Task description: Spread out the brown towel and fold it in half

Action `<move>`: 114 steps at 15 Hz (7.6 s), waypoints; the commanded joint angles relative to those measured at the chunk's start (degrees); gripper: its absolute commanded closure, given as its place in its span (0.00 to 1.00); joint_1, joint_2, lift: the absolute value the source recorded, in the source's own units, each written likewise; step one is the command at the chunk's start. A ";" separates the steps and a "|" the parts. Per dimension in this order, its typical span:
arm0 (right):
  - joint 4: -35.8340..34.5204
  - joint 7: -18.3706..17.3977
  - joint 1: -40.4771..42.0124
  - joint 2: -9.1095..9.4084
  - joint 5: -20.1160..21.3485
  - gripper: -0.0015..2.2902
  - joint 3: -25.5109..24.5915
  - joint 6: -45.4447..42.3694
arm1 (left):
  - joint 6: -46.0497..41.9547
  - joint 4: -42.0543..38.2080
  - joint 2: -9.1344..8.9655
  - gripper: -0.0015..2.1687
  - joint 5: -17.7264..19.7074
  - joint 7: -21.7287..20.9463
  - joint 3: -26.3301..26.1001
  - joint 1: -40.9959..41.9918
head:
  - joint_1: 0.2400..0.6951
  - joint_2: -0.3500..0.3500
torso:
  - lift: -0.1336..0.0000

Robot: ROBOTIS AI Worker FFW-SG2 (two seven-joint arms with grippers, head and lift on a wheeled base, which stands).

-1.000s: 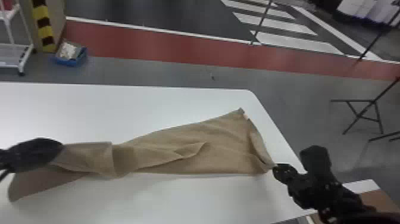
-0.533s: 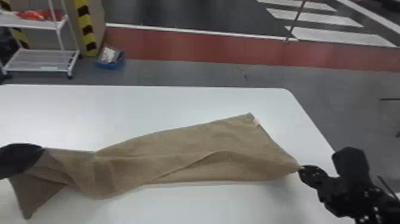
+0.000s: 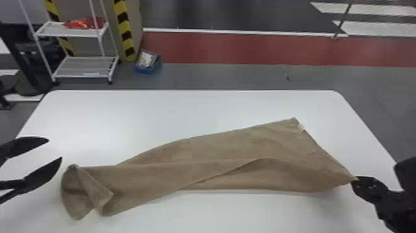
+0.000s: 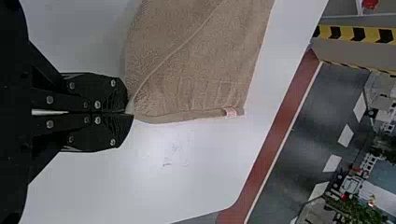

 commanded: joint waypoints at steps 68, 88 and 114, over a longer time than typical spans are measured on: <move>-1.84 0.53 -0.07 1.05 -1.31 0.58 -2.27 -0.05 | 39.72 -38.68 6.05 0.36 -57.56 0.25 -17.15 17.81 | 1.00 0.34 | 0.04; -5.71 -9.49 -2.44 2.02 -10.27 0.58 -5.78 6.46 | 42.00 -48.08 2.80 0.61 -33.83 -13.90 5.53 8.32 | 1.00 0.36 | 0.04; -6.77 -12.22 -3.41 2.20 -13.61 0.58 -7.01 10.33 | 40.25 -47.82 2.80 0.28 -38.23 -6.34 -13.02 21.15 | 1.00 0.10 | 0.04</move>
